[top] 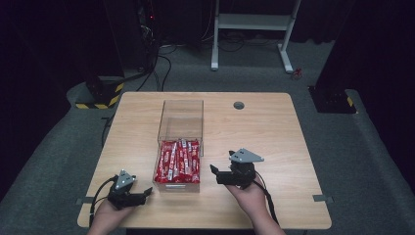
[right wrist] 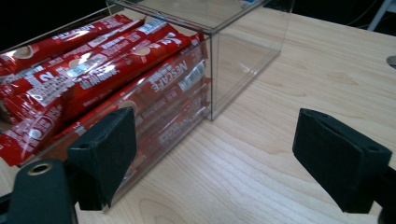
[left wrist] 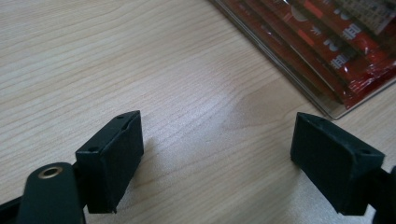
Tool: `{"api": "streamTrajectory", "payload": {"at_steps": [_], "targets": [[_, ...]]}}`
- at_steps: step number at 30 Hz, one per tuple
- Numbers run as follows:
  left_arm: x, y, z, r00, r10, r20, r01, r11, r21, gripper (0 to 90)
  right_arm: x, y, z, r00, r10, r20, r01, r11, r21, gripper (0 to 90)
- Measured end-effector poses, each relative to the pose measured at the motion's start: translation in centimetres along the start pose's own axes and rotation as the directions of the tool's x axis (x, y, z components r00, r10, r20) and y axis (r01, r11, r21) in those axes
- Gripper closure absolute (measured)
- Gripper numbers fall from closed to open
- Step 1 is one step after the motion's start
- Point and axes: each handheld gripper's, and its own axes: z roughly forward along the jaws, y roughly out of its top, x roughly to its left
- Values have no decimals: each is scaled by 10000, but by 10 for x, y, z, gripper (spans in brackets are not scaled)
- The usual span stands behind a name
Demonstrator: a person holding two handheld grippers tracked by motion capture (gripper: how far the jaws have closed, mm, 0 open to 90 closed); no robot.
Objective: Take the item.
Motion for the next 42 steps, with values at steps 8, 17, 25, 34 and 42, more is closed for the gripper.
{"api": "streamTrajectory", "payload": {"at_steps": [8, 17, 25, 34, 42], "targets": [[-1, -1, -1, 10000, 4, 26, -4, 10000, -15, 175, 9, 4, 1, 9995, -41, -304, 36, 9998, -174, 144], [0, 0, 0, 10000, -10, 13, 10, 10000, 24, 175, 24, 12, 3, 9966, -241, -787, 221, 9994, -264, 159], [-1, -2, -3, 10000, -8, 12, 8, 10000, 23, 176, 41, 17, 9, 9904, -389, -1329, 360, 9991, -244, 205], [-1, -2, -2, 10000, -11, 56, 11, 10000, 6, 175, 51, 16, 17, 9853, -532, -1625, 501, 9985, -230, 334], [-1, -3, -3, 10000, 6, 32, -6, 10000, 5, 176, 57, 14, 17, 9851, -659, -1586, 619, 9976, -302, 487]]}}
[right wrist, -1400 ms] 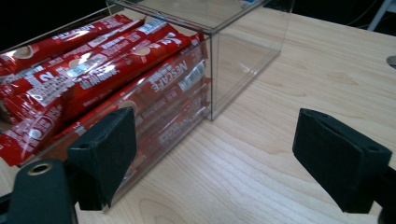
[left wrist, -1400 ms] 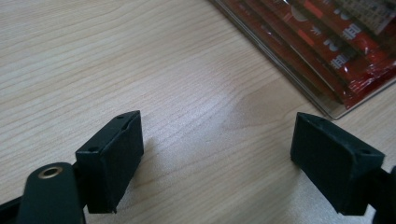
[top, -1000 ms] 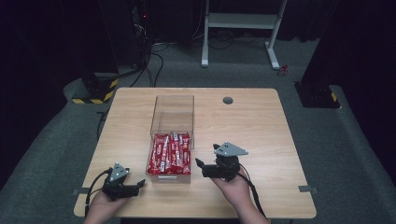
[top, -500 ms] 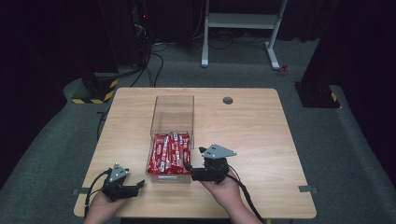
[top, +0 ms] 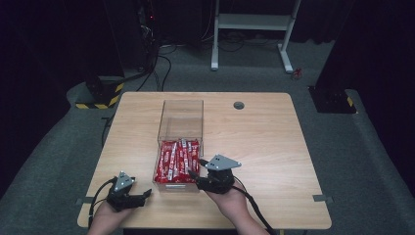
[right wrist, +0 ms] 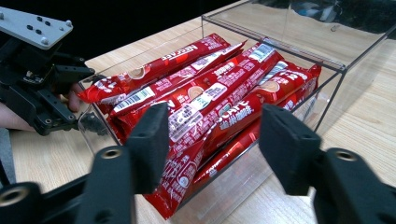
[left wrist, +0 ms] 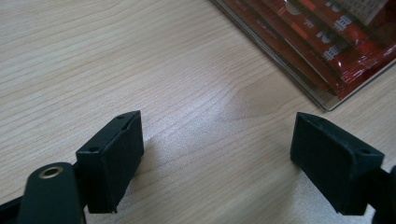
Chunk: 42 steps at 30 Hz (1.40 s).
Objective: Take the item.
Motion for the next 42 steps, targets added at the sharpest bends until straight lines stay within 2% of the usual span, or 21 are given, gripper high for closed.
{"api": "streamTrajectory", "payload": {"at_steps": [5, 7, 9, 12, 17, 23, 25, 28, 31, 37, 42], "targets": [[0, 0, 0, 10000, -9, 11, 9, 10000, -17, 176, 0, -3, 0, 9998, 210, -59, -209, 9998, 11, 562], [0, -1, -1, 10000, -10, 25, 10, 10000, 7, 177, 2, -3, 0, 9997, 220, -94, -220, 9997, -64, 623], [0, -1, -1, 10000, -12, 23, 12, 10000, 6, 177, 3, -3, 0, 9998, 192, -48, -192, 9998, -95, 639], [0, 0, 0, 10000, -1, 27, 1, 10000, -7, 176, 4, -3, 1, 9992, 393, -20, -393, 9992, -9, 672], [1, 1, 1, 10000, 47, 35, -47, 10000, 15, 174, 5, -5, 2, 9994, 349, 49, -350, 9994, 63, 700], [1, 2, 2, 10000, 35, 56, -35, 10000, -1, 172, 8, -5, 3, 9990, 430, 86, -431, 9990, 150, 780], [1, 3, 4, 10000, 40, 52, -40, 10000, 10, 171, 7, -5, 4, 9991, 416, 97, -419, 9987, 301, 846], [1, 4, 5, 10000, -7, 57, 7, 10000, 11, 171, 6, -4, 3, 9991, 393, 126, -397, 9987, 324, 898], [1, 6, 6, 10000, -20, 71, 20, 10000, -18, 170, 7, -4, 1, 9997, 189, 152, -192, 9996, 209, 900], [2, 6, 7, 10000, 39, 54, -39, 10000, -32, 170, 5, -4, -9, 9994, 359, 12, -359, 9993, -105, 900], [2, 7, 7, 10000, 21, 74, -21, 10000, -11, 170, 6, -4, -11, 9999, 167, -3, -167, 9994, -288, 900]]}}
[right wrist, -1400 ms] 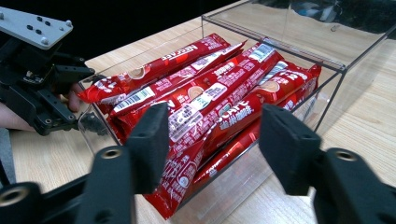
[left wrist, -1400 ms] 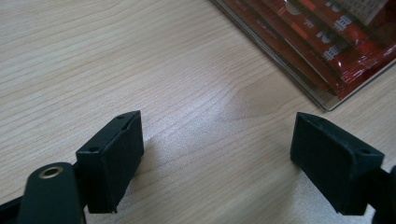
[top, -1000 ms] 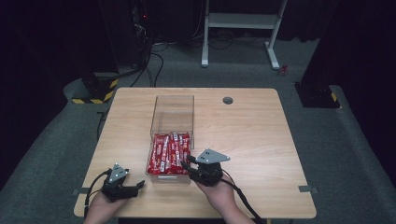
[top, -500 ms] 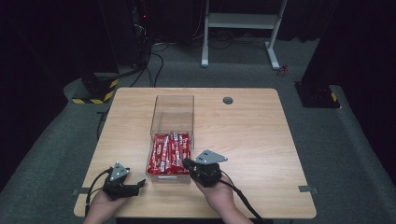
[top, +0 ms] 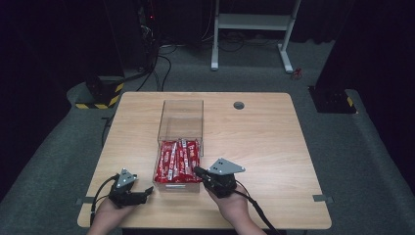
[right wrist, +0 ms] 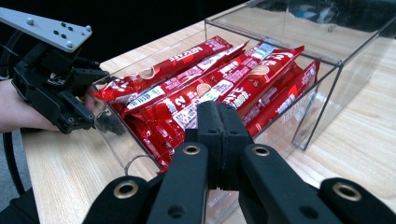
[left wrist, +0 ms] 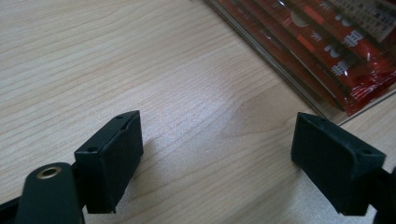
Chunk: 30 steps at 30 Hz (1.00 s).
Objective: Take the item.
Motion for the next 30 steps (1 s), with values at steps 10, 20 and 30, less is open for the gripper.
{"api": "streamTrajectory", "payload": {"at_steps": [10, 20, 30], "targets": [[-1, -1, -1, 10000, -54, -33, 54, 10000, -16, 172, -12, 1, -7, 9999, 139, -57, -141, 9991, -405, 900], [-2, -3, -3, 10000, -65, -49, 65, 10000, 3, 172, -12, 4, -13, 9998, 118, -182, -130, 9978, -655, 900], [-2, -3, -4, 10000, 10, -46, -10, 10000, -9, 172, -15, 5, -15, 9996, 210, -178, -224, 9962, -838, 900]]}}
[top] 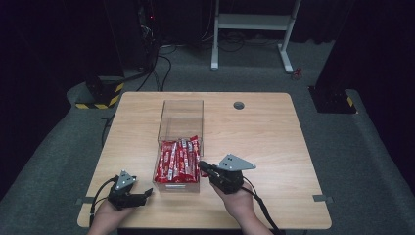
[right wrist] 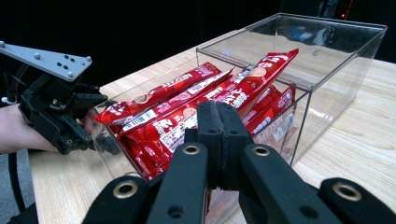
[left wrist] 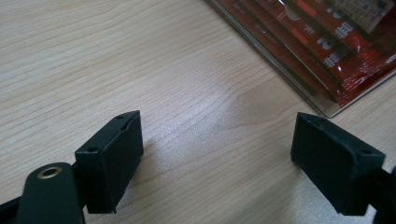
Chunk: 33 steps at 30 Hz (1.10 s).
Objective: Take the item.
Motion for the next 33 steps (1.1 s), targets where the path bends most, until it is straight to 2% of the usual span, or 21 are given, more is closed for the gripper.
{"api": "streamTrajectory", "payload": {"at_steps": [13, 24, 33], "targets": [[0, 1, 1, 10000, 1, 55, -1, 10000, 6, 170, -7, 0, -10, 9997, 88, 227, -84, 9998, -175, 900], [0, 1, 2, 10000, 3, 74, -3, 10000, -11, 168, -21, 0, -21, 9975, 239, 659, -218, 9992, -332, 900], [0, 2, 2, 9999, 12, 104, -12, 10000, 15, 167, -31, -3, -26, 9955, 451, 833, -424, 9985, -338, 900]]}}
